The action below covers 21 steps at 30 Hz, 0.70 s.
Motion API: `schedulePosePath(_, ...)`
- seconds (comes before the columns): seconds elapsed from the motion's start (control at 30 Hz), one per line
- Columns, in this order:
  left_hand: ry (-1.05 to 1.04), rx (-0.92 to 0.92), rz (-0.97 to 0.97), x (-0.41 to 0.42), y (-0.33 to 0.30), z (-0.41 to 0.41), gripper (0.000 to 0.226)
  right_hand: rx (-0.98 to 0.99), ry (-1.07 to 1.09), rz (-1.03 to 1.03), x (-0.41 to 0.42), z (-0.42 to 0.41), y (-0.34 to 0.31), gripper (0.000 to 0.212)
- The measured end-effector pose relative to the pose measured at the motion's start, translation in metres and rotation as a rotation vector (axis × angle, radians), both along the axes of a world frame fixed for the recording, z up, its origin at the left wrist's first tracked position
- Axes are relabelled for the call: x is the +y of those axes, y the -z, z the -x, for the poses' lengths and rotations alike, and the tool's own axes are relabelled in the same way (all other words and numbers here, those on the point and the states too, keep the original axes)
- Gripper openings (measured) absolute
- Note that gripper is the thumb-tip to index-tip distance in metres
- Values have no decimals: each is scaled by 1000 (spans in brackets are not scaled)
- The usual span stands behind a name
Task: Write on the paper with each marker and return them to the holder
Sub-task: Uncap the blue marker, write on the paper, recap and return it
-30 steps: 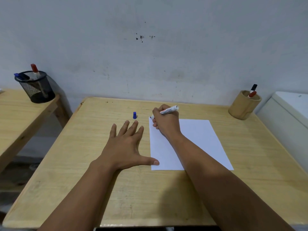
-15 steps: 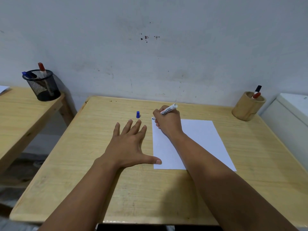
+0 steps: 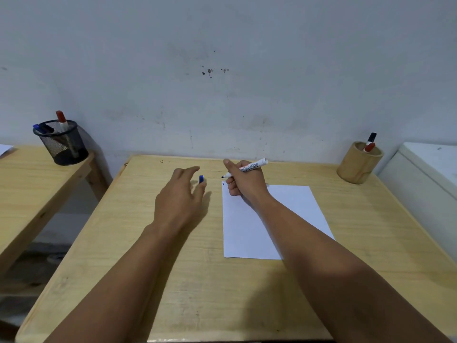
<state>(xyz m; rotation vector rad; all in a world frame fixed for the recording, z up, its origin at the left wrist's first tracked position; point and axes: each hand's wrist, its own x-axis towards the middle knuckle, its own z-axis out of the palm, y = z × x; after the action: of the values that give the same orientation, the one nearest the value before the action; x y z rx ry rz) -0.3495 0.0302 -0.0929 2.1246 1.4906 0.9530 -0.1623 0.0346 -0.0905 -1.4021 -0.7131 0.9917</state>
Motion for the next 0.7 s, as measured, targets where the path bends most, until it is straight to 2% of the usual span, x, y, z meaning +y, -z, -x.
schedulePosePath(0.1,13,135,22,30,3,-6,49,-157,21,-44,-2,-1,-17,48)
schedulePosePath(0.17,36,207,30,43,5,-10,39,-215,54,-109,-4,-6,-29,46)
schedulePosePath(0.2,41,231,20,46,7,-11,32,-235,47,-112,-7,-10,-34,41)
schedulePosePath(0.27,18,220,12,49,9,-14,24,-234,-33,-88,-14,-19,-45,18)
schedulePosePath(0.3,-2,182,31,51,8,-14,22,-197,-95,-88,-19,-22,-50,9)
schedulePosePath(0.37,-24,47,127,56,2,-15,21,-82,-161,-94,-27,-29,-59,18)
schedulePosePath(0.43,-22,-165,258,60,-12,-16,18,82,-138,-101,-34,-34,-66,30)
schedulePosePath(0.5,8,-369,332,61,-33,-19,10,196,-112,-123,-42,-35,-70,31)
schedulePosePath(0.53,32,-434,340,59,-44,-21,6,163,-120,-131,-46,-35,-71,27)
schedulePosePath(0.63,75,-549,340,48,-78,-29,9,-142,-178,-122,-58,-31,-71,16)
schedulePosePath(0.7,92,-578,349,39,-95,-35,10,-289,-196,-126,-61,-29,-69,17)
